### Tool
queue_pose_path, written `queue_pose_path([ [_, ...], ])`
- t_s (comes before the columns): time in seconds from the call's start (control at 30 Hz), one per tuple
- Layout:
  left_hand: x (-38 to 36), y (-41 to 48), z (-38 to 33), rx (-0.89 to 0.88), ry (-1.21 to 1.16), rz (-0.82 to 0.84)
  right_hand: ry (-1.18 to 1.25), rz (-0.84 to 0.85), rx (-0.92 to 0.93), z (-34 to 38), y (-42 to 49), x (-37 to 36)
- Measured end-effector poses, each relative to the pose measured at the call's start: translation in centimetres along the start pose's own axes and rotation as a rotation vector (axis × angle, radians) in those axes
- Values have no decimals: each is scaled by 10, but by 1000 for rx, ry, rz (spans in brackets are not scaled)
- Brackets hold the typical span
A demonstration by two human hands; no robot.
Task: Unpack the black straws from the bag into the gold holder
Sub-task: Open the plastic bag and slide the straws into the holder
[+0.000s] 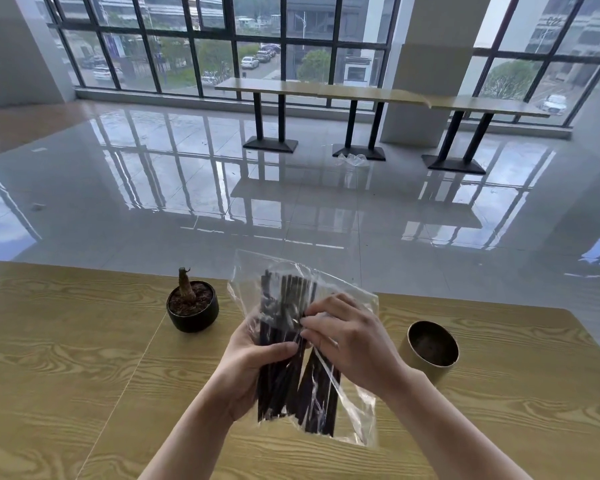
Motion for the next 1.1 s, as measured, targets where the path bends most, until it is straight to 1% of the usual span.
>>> queue_pose_path([
  [0.07, 2, 0, 1, 4, 42, -39, 18, -10, -10, -2, 1, 4],
  [0.13, 8, -1, 5, 20, 80, -78, 11, -19, -65, -11, 3, 9],
  [0.17, 12, -2, 7, 30, 97, -96, -2, -55, -131, -20, 5, 16],
  [0.23, 18, -4, 10, 37, 127, -115, 31, -200, -326, -46, 8, 40],
  [0.3, 22, -6, 13, 39, 132, -111, 208, -318, -483, -68, 5, 57],
  [0.33, 23, -7, 15, 41, 122, -111, 276, -309, -507, -70, 5, 58],
  [0.37, 25, -8, 16, 42, 107, -115, 267, -256, -471, -65, 8, 58],
  [0.47, 33, -9, 16, 42, 31, -133, -100, -26, -239, -44, 1, 47],
  [0.5, 36, -10, 16, 42, 7, -131, -171, 22, -233, -47, -7, 43],
  [0.53, 38, -11, 16, 43, -8, -128, -181, 30, -257, -54, -15, 44],
  [0.67, 44, -11, 15, 49, 5, -117, -1, -141, -413, -83, -26, 69],
  [0.73, 46, -9, 16, 60, 39, -109, 164, -141, -510, -98, -21, 75],
  [0.8, 49, -5, 15, 67, 124, -114, 370, -129, -607, -109, -13, 78],
  [0.87, 55, -1, 13, 76, 209, -125, 505, -152, -681, -117, -6, 86],
  [0.93, 60, 1, 12, 101, 262, -131, 568, -120, -690, -116, 4, 91],
  [1.0, 66, 2, 10, 119, 295, -137, 533, -64, -655, -111, 14, 95],
  [1.1, 68, 1, 9, 132, 281, -123, 524, 11, -617, -108, 22, 96],
])
Point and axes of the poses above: each hand's wrist, its own y-axis towards the middle knuckle, its own x-axis out of the back of the hand, z = x × y, the point moved 10 cm from there along y, towards the middle knuckle, and after that the axes turned 1 degree about -y, right-handed, at the moved point
